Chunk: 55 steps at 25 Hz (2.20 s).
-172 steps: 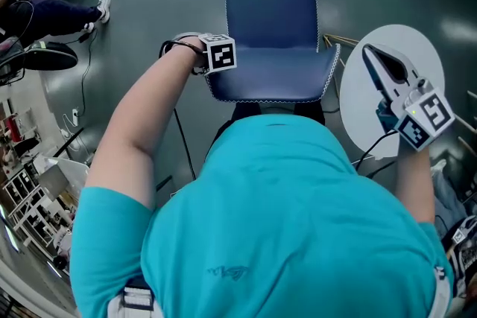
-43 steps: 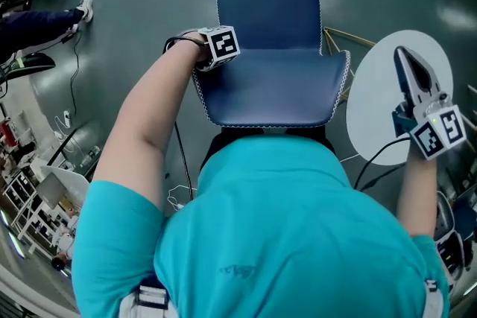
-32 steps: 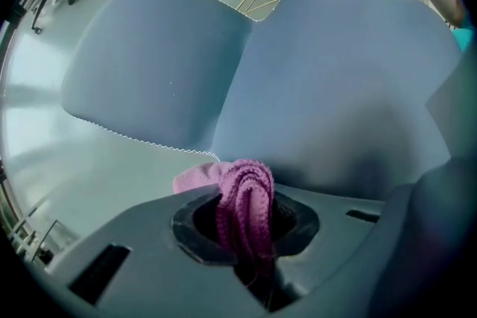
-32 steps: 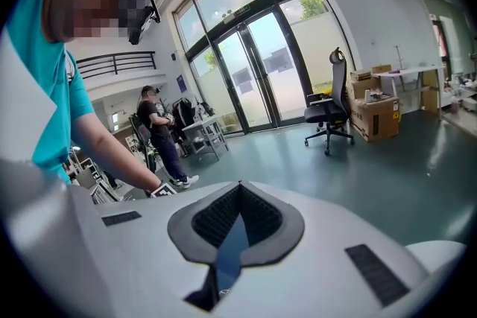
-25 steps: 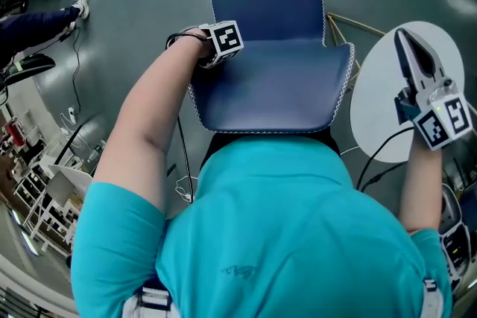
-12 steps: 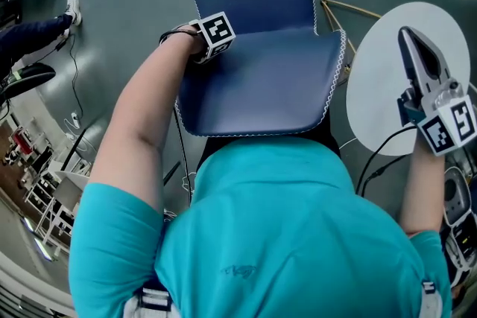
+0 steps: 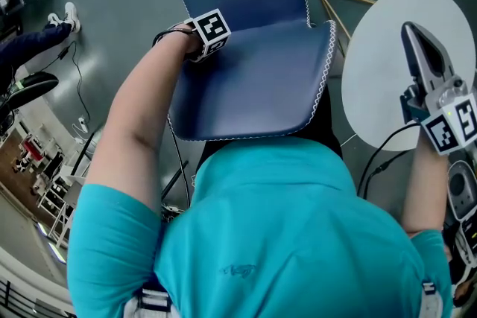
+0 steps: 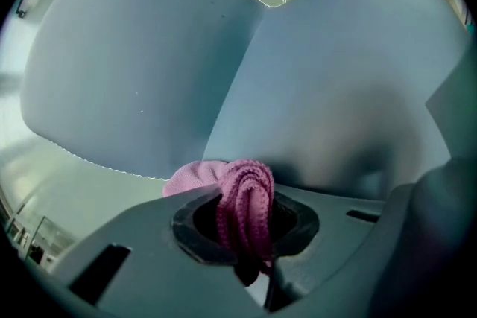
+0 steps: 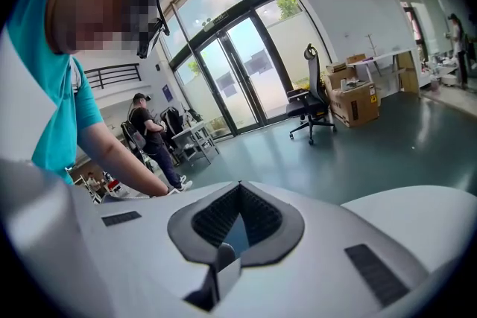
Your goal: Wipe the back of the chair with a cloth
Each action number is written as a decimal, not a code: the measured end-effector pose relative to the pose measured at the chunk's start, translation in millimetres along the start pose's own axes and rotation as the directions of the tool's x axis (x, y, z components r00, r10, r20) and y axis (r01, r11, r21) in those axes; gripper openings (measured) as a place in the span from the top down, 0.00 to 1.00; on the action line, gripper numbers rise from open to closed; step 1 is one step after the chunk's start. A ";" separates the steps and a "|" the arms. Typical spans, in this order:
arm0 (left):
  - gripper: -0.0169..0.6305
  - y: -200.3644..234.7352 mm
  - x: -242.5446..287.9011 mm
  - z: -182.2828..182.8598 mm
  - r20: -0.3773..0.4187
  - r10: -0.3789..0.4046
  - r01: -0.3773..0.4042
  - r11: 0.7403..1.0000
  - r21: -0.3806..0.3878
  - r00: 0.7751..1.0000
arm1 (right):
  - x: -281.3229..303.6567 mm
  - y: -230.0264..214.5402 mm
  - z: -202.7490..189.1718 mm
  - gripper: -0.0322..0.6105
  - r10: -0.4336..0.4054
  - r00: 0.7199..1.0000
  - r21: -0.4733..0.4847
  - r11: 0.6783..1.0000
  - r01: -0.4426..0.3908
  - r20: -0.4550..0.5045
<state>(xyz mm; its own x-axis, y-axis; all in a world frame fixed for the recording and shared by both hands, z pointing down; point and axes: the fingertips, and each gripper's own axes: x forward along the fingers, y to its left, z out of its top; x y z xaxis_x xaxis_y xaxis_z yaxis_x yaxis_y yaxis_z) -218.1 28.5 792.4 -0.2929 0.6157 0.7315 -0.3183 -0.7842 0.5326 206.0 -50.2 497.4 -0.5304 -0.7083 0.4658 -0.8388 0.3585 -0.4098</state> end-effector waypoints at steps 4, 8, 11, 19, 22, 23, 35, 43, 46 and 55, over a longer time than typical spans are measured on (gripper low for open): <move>0.88 -2.5 -4.5 11.1 -0.004 -0.009 0.009 1.000 0.004 1.000 | -5.9 -10.7 -0.2 0.96 -0.008 1.000 0.012 1.000 0.008 0.005; 0.88 -5.4 -3.6 27.3 0.005 -0.026 0.026 1.000 0.008 1.000 | -11.0 -19.1 -8.6 0.96 -0.018 1.000 0.023 1.000 0.018 0.010; 0.88 -11.9 -4.7 42.2 0.004 -0.021 0.021 0.999 0.027 1.000 | -16.9 -25.5 -15.2 0.96 -0.025 1.000 0.034 0.999 0.024 0.015; 0.88 -19.2 2.1 58.0 -0.056 0.018 -0.014 0.997 0.070 0.998 | -40.6 -39.8 -34.4 0.96 -0.053 0.998 0.060 0.997 0.051 0.042; 0.88 -21.6 -2.1 64.5 -0.047 0.009 -0.006 0.998 0.062 0.999 | -47.1 -45.2 -34.0 0.96 -0.064 0.997 0.066 0.996 0.061 0.050; 0.88 -23.5 -3.7 68.9 -0.039 0.003 -0.001 0.998 0.059 0.999 | -49.6 -47.2 -34.7 0.96 -0.068 0.996 0.069 0.996 0.064 0.053; 0.88 -44.2 -29.0 142.3 0.047 -0.046 0.041 0.994 0.096 0.998 | -64.4 -66.0 -36.7 0.96 -0.099 0.992 0.092 0.991 0.092 0.074; 0.88 -56.7 -41.8 171.3 0.068 -0.049 0.040 0.992 0.120 0.997 | -78.5 -74.3 -29.1 0.96 -0.117 0.988 0.114 0.988 0.106 0.096; 0.88 -65.6 -47.5 182.1 0.087 -0.074 0.063 0.990 0.128 0.993 | -85.5 -70.8 -30.2 0.96 -0.131 0.988 0.109 0.986 0.122 0.085; 0.88 -77.2 -39.9 224.5 0.111 -0.082 0.062 0.984 0.168 0.990 | -99.1 -80.5 -47.6 0.96 -0.142 0.987 0.110 0.985 0.133 0.074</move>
<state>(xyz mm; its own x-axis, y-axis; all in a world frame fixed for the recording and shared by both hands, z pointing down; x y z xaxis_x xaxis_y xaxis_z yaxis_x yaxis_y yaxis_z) 20.6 47.2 817.7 -0.1635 0.6653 0.7284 -0.1799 -0.7461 0.6411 320.3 20.0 521.5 -0.3954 -0.7952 0.4597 -0.8833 0.1920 -0.4277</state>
